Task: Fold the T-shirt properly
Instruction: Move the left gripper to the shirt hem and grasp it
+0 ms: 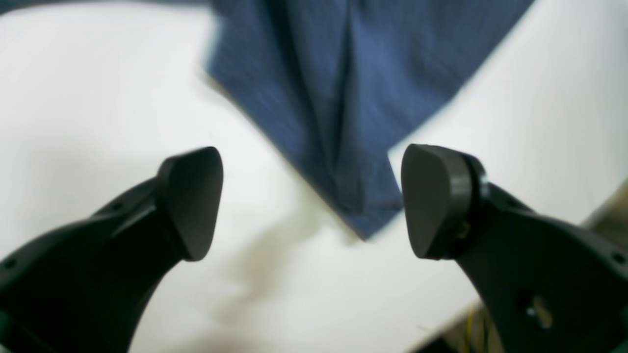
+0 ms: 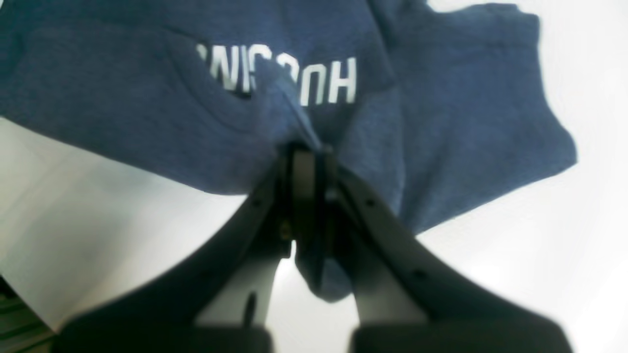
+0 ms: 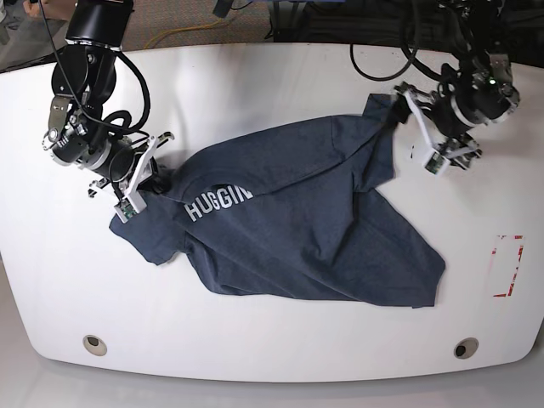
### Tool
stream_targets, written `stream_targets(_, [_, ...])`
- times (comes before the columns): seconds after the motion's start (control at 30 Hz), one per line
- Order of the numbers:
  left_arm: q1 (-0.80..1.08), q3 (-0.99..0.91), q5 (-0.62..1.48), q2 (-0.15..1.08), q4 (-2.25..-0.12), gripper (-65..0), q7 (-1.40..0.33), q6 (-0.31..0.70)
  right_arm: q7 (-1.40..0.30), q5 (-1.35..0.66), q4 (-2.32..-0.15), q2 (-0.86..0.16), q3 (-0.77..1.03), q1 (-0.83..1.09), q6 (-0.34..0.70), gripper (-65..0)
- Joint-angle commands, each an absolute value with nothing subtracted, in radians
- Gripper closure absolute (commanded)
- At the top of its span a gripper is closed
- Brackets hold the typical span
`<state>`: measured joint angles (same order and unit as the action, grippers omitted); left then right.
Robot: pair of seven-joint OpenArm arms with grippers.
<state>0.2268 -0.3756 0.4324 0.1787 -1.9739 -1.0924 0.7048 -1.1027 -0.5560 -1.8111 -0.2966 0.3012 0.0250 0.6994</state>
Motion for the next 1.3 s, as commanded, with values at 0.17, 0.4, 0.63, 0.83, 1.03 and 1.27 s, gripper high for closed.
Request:
stream_targets(0.17, [0.027, -0.572, 0.473, 0.131, -1.799, -51.9, -1.081, 0.698, -1.081, -0.572, -1.827, -0.311, 0.309, 0.010, 0.698, 0.0])
stream_targets(0.4, [-0.165, -0.668, 0.472, 0.154, -1.515, -52.1, -1.078, 0.654, -1.079, -0.572, -1.827, -0.311, 0.312, 0.013, 0.698, 0.0])
stream_targets(0.63, [-0.294, -0.671, 0.472, 0.196, -1.221, -52.1, -0.949, 0.584, -1.079, -0.572, -1.827, -0.308, 0.312, 0.013, 0.698, 0.0])
stream_targets(0.83, [-0.349, -0.524, 0.472, 0.228, -1.017, -52.1, -0.796, 0.541, -1.079, -0.572, -1.827, -0.308, 0.312, 0.013, 0.698, 0.0])
stream_targets(1.03, [-0.404, -0.438, 0.473, 0.222, -0.883, -52.1, -0.719, 0.507, -1.079, -0.572, -1.827, -0.309, 0.314, 0.015, 0.698, 0.0])
stream_targets(1.27, [-0.487, -0.312, 0.473, 0.196, -0.676, -52.1, -0.611, 0.444, -1.078, -0.572, -1.830, -0.311, 0.314, 0.033, 0.698, 0.0])
